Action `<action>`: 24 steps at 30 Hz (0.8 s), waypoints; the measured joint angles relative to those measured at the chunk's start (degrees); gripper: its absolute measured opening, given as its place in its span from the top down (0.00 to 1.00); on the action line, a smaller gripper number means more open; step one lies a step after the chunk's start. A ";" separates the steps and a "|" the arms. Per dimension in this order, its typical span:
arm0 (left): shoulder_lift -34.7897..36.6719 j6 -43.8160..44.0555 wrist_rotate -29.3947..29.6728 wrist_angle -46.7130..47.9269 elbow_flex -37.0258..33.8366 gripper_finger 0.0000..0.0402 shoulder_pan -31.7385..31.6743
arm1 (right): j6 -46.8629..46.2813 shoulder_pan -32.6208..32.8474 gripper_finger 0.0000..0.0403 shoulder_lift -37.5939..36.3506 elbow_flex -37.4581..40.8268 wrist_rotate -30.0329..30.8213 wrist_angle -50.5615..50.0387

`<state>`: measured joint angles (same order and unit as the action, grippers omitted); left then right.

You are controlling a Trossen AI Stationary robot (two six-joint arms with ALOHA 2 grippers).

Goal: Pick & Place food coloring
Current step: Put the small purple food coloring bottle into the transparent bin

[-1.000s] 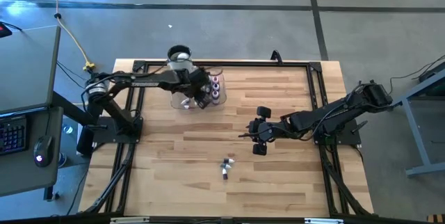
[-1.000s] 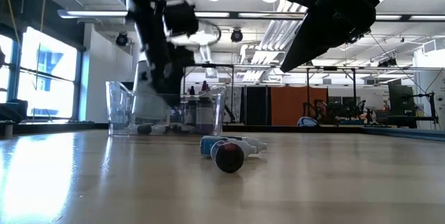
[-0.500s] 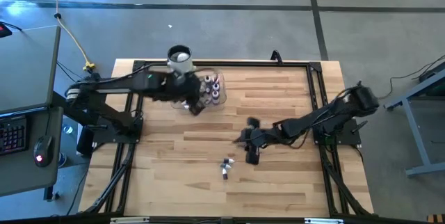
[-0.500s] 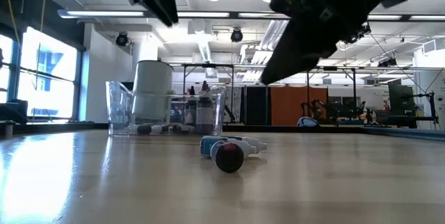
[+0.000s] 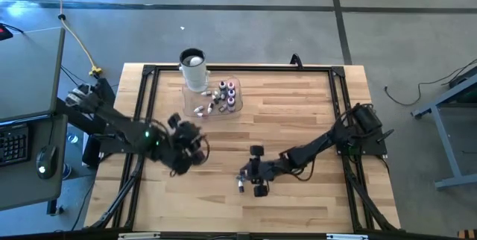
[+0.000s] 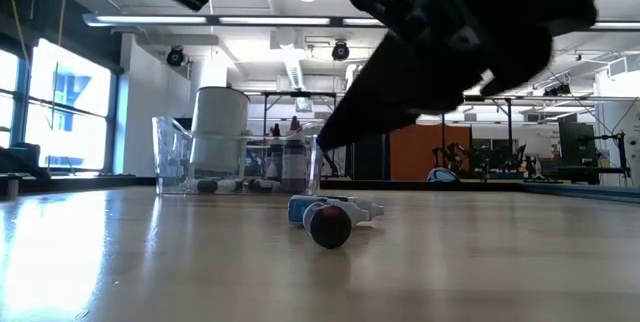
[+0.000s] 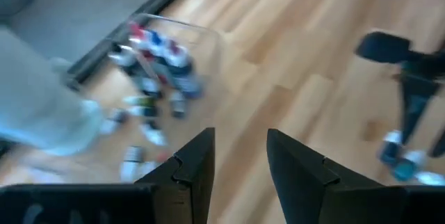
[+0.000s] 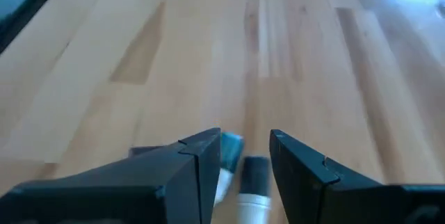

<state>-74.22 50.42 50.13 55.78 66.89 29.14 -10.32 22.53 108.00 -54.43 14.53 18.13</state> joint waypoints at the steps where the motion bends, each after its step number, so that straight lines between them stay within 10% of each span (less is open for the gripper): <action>1: -0.04 0.86 0.35 -3.09 -2.19 0.68 1.46 | -0.16 0.52 0.71 0.76 -0.36 1.03 0.02; 12: -0.04 5.66 1.21 -26.19 -20.08 0.68 5.37 | -4.69 2.98 0.71 2.39 -0.31 7.60 -5.97; 24: -0.02 5.37 2.55 -29.21 -21.75 0.68 5.36 | -4.44 1.64 0.71 8.67 -0.44 8.47 -3.30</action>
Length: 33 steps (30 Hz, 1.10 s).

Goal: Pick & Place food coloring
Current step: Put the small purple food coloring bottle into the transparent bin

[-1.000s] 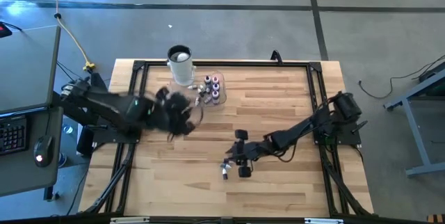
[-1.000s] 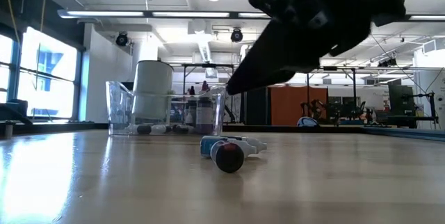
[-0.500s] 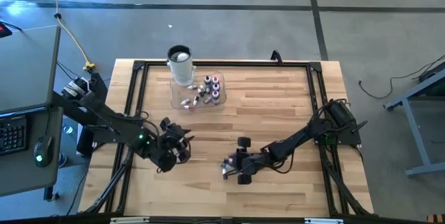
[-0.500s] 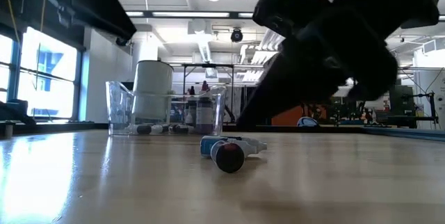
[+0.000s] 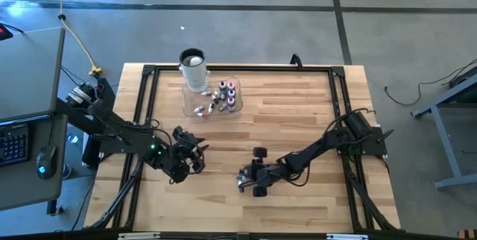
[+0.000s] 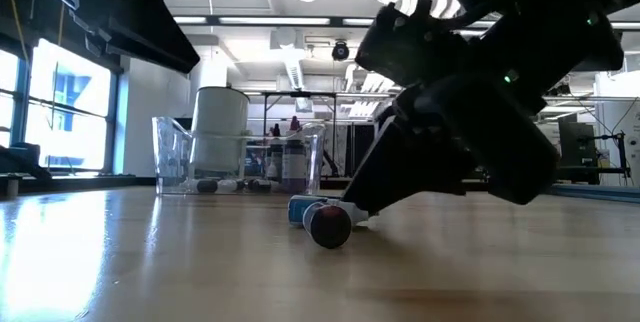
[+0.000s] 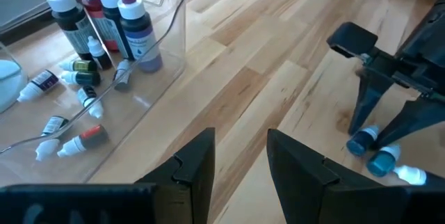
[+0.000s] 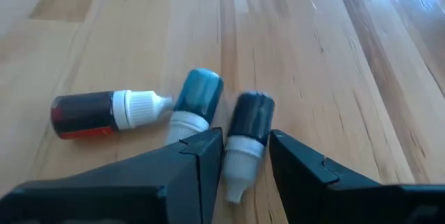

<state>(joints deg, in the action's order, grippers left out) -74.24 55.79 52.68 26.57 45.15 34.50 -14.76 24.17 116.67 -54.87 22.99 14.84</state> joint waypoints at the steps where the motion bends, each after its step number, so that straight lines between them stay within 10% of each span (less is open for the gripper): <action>1: 0.00 0.00 -0.01 0.02 0.00 0.68 0.00 | 0.90 -0.07 0.71 0.26 0.00 -0.17 0.68; 19: 0.00 -0.22 -0.56 0.12 0.00 0.68 0.00 | 10.75 -2.07 0.79 -2.94 0.63 -1.12 5.59; 27: 0.00 -1.57 0.62 0.04 0.00 0.68 0.00 | 17.06 -13.61 0.81 -7.70 -0.02 -2.41 21.09; 33: 0.00 -3.18 0.86 0.04 0.00 0.68 0.00 | 20.97 -23.23 0.81 -5.75 -11.44 -5.71 11.89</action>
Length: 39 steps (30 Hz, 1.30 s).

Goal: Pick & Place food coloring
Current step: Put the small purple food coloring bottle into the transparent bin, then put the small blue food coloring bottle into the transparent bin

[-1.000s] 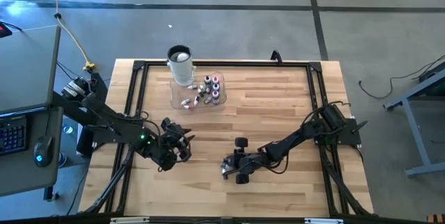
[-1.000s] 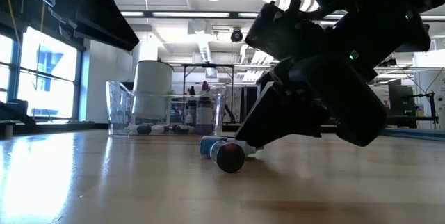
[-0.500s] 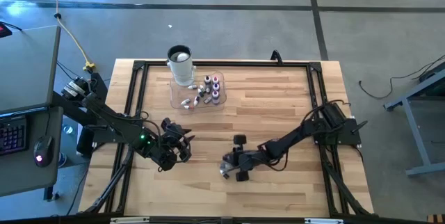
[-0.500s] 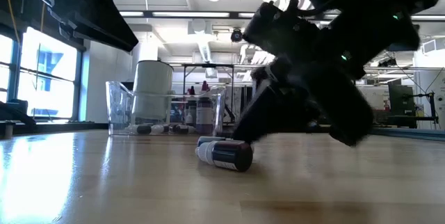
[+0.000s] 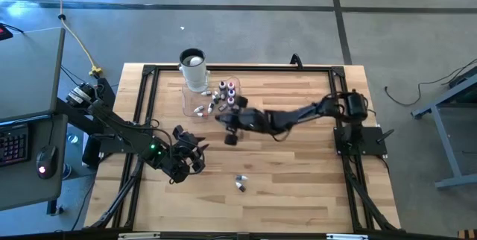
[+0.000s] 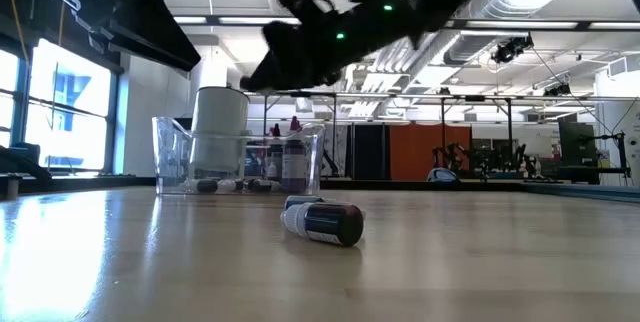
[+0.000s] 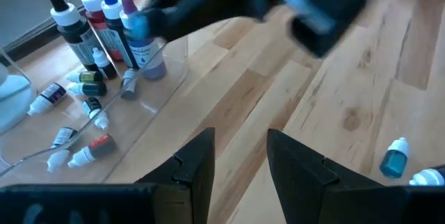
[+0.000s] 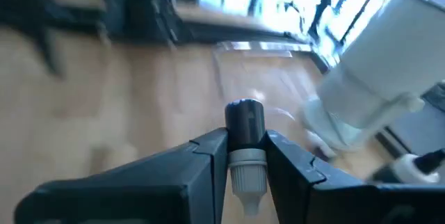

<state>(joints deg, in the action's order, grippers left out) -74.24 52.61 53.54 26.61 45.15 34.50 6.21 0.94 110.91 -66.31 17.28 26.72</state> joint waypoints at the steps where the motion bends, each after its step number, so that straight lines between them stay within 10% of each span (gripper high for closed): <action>1: 0.00 -0.04 0.06 0.01 0.00 0.68 0.00 | 1.06 -0.84 0.81 0.51 -2.73 0.12 -4.14; 10: 0.00 -0.06 1.09 0.10 0.04 0.68 0.00 | 0.06 -6.14 0.81 8.83 -25.44 2.32 -32.11; 39: 0.02 0.16 -0.57 2.01 0.07 0.68 0.02 | 10.34 -5.82 0.69 15.07 -32.25 7.59 -38.83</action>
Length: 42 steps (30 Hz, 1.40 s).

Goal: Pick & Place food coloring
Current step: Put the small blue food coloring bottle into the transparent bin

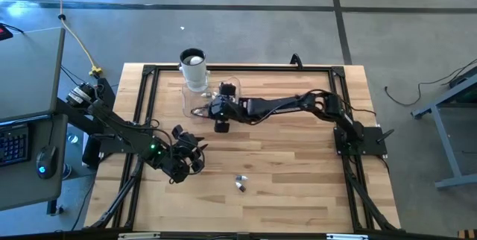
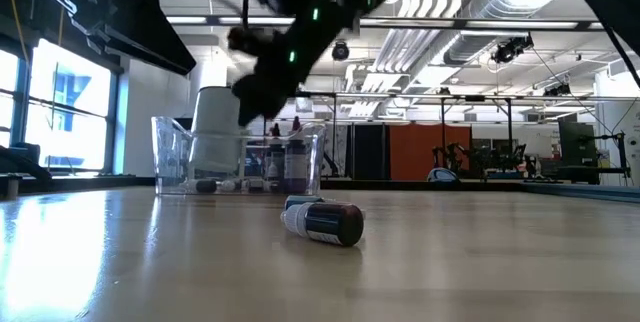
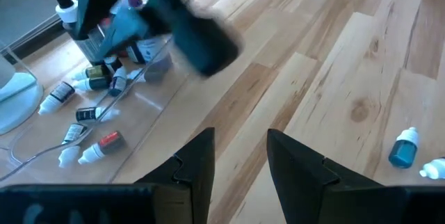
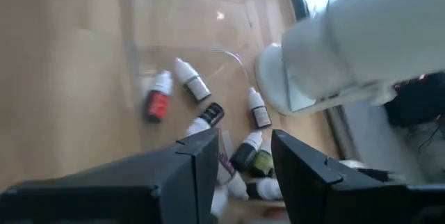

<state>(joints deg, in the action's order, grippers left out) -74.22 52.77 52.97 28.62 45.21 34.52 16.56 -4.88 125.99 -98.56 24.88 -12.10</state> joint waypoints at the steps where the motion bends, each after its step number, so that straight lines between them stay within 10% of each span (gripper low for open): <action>1: 0.00 0.02 -0.06 0.00 0.00 0.68 0.00 | 0.48 0.90 0.69 -0.97 -1.18 0.36 -3.42; 16: 0.00 1.73 -4.96 -0.09 0.00 0.68 0.00 | -23.28 21.99 0.69 -10.55 -7.63 -5.65 -41.28; 34: 0.00 1.73 -4.35 -0.68 0.00 0.68 0.00 | -33.16 28.53 0.69 -10.48 26.54 -16.14 2.82; 42: 0.00 1.61 -4.42 -1.57 0.00 0.68 0.00 | -31.93 27.84 0.69 -10.49 28.57 -13.69 4.24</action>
<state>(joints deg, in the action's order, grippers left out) -74.22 54.39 48.55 27.05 45.21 34.52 -15.38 22.96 115.50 -70.00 11.18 -7.86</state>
